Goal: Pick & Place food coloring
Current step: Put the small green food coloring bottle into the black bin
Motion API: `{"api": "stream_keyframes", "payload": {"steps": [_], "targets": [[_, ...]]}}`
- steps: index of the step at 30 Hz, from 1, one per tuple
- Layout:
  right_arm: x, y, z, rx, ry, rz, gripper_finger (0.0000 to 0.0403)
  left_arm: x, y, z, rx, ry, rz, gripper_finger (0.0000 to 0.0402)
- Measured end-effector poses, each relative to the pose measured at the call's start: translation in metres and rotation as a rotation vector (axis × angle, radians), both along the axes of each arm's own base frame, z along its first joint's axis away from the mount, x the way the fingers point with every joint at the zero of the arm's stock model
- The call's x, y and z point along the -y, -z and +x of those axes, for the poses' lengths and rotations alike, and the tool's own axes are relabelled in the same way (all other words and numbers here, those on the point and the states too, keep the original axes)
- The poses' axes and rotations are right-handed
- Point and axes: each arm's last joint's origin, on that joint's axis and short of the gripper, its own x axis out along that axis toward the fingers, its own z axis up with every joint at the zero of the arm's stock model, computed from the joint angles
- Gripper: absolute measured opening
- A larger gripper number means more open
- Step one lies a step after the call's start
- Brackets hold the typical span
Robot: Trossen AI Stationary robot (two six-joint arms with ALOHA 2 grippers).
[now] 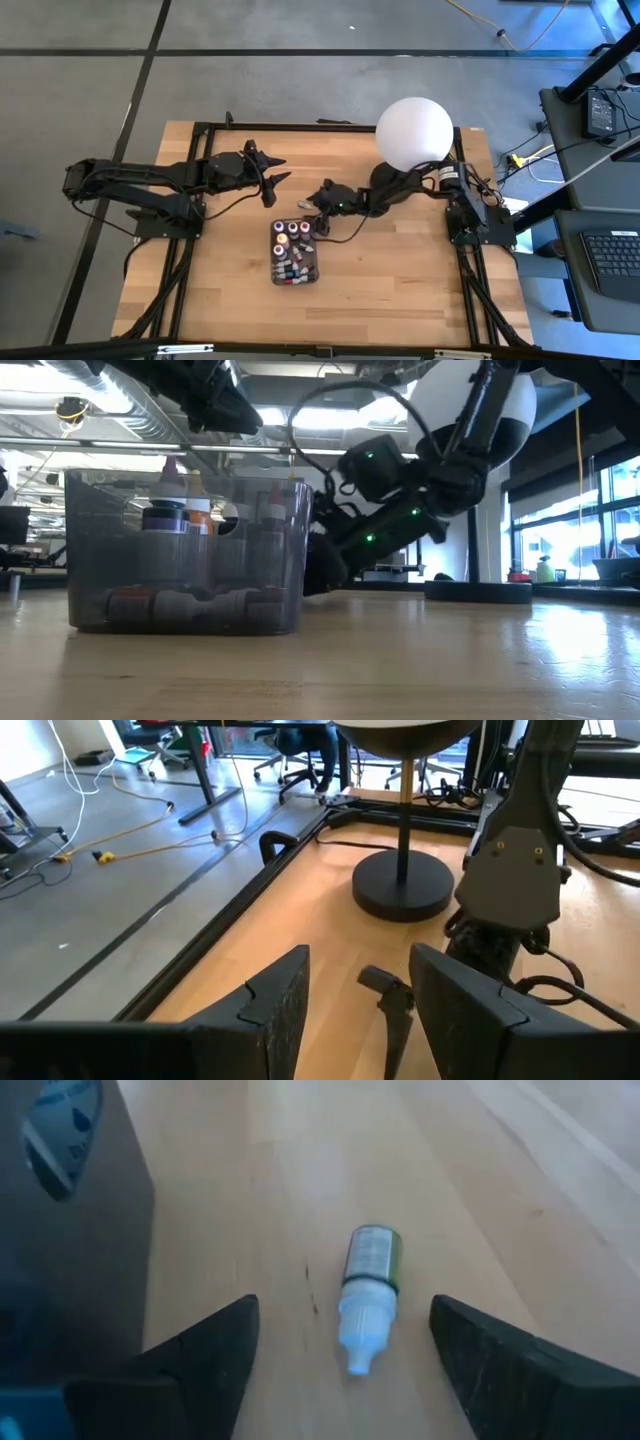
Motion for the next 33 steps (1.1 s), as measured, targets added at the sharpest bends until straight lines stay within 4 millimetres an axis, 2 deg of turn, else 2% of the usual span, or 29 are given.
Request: {"api": "stream_keyframes", "payload": {"steps": [5,15,23,30,33], "targets": [[0.001,0.002,0.006,-0.032,0.003,-0.003,0.027,0.0,0.002,-0.001,-0.018,0.0,-0.002,0.0172],[0.001,0.003,0.006,-0.038,-0.009,-0.016,0.0162,0.0,0.002,-0.001,0.0,-0.012,-0.037,0.0169],[0.001,0.004,0.006,-0.042,-0.007,-0.017,0.0096,0.0,0.002,-0.001,0.0,-0.012,-0.038,0.0172],[0.005,-0.01,0.001,-0.087,-0.016,-0.068,0.0073,0.0,0.002,-0.001,-0.001,-0.012,-0.038,0.017],[0.013,-0.025,-0.004,-0.125,0.012,-0.14,0.0073,0.0,0.002,-0.001,-0.005,-0.012,-0.038,0.0173]]}}
